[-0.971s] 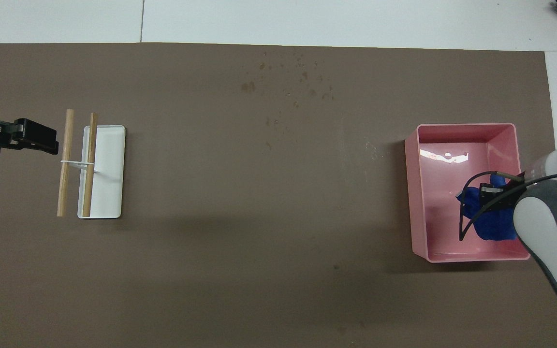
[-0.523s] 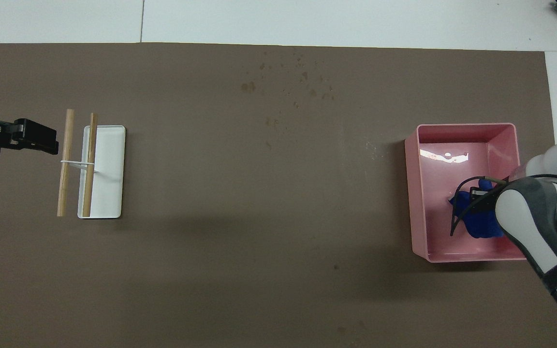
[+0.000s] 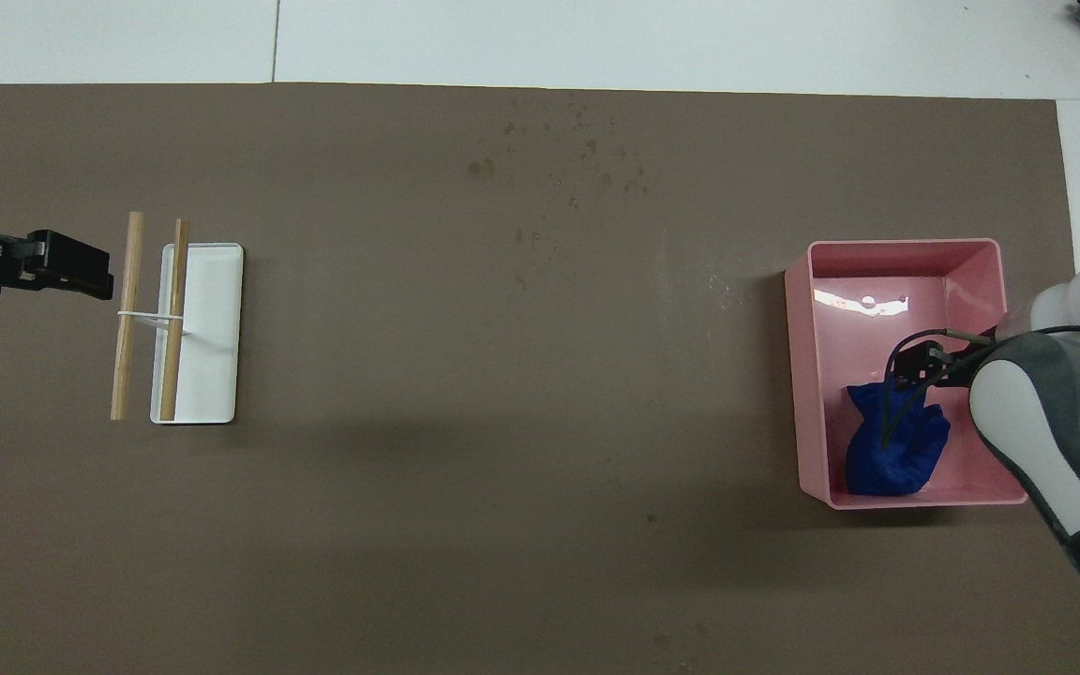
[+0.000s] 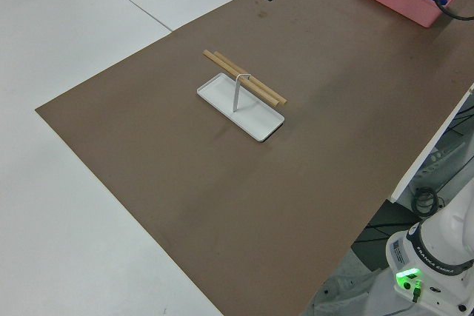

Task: Wipe water with towel using both arms
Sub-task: 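Lower the towel into the pink bin and open the right gripper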

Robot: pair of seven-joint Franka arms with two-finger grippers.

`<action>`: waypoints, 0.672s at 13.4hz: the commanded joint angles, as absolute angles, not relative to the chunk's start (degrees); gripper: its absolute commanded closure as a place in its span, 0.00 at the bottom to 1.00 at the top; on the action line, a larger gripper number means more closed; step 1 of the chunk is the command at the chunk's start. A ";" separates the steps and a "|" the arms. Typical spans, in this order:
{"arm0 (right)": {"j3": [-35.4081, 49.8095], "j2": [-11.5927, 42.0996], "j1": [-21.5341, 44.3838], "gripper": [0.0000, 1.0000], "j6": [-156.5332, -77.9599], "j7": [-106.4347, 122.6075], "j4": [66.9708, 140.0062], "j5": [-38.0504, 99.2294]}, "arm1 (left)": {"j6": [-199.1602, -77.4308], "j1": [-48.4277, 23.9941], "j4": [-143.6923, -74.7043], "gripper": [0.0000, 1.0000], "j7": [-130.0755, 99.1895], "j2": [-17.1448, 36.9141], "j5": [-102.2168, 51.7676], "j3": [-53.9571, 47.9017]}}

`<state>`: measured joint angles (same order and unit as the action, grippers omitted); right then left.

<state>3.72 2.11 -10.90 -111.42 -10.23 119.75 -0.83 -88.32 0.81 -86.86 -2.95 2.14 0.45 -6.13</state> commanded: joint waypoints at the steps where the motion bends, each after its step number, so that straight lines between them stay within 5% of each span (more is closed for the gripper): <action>1: 4.13 -1.04 -8.98 0.00 -107.67 -8.35 116.03 -0.08 | -88.07 1.32 -88.24 0.00 -2.37 0.79 -0.18 -6.24; 9: 4.22 -1.76 -2.90 0.00 -96.34 -8.79 95.91 0.17 | -88.07 1.32 -88.24 0.00 -2.37 0.79 -0.18 -6.24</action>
